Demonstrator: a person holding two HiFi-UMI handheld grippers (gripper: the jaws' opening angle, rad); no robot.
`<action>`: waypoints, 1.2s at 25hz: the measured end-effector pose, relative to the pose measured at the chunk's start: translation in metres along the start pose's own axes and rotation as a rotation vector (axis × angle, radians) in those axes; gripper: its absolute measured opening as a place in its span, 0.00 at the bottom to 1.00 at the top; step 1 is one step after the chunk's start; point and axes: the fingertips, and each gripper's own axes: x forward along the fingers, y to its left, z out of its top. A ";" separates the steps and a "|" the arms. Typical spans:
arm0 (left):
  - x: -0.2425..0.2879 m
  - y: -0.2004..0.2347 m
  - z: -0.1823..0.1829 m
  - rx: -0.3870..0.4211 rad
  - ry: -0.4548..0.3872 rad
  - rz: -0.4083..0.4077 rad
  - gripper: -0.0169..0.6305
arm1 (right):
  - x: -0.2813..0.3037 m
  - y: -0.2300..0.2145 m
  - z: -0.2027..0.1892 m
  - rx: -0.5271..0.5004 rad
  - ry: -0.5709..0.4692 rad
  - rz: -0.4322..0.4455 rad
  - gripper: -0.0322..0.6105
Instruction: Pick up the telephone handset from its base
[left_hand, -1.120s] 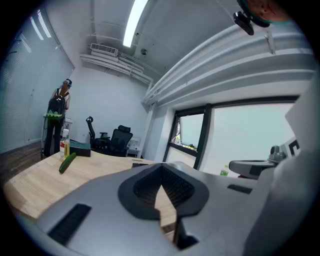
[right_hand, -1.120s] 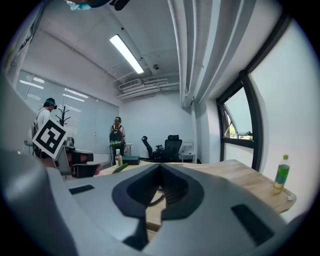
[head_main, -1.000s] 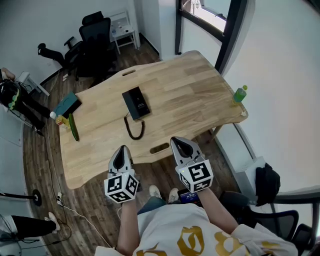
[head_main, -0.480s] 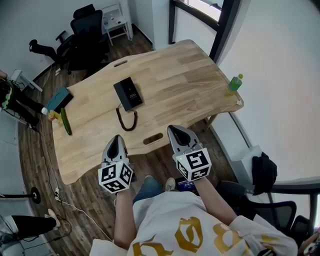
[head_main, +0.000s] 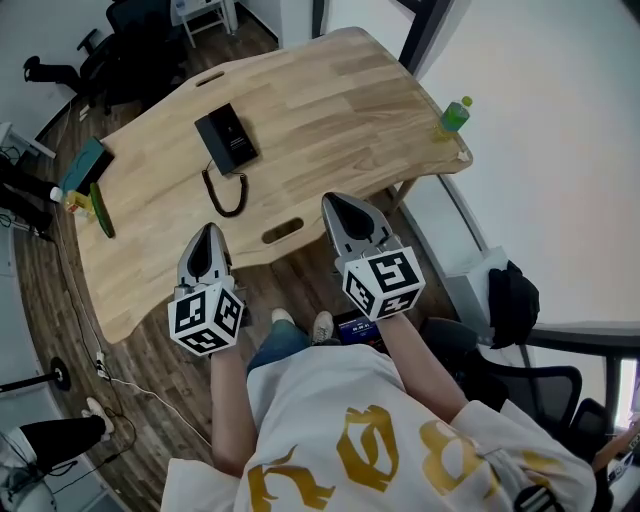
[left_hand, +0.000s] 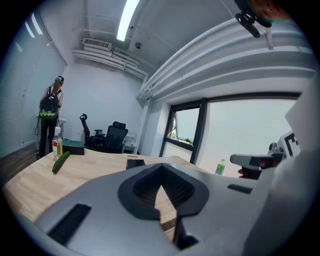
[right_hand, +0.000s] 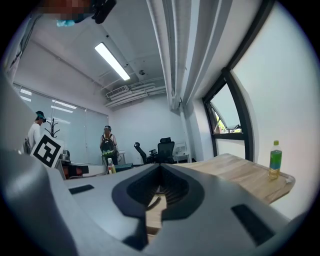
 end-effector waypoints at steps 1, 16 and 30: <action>-0.002 0.001 0.000 0.000 -0.002 0.002 0.03 | -0.001 0.001 0.000 0.008 -0.002 0.002 0.06; 0.010 0.012 -0.009 -0.050 0.017 -0.015 0.03 | 0.016 0.007 -0.015 -0.033 0.055 0.022 0.06; 0.159 0.069 0.009 -0.043 0.052 -0.101 0.03 | 0.157 -0.035 -0.014 -0.013 0.108 0.014 0.06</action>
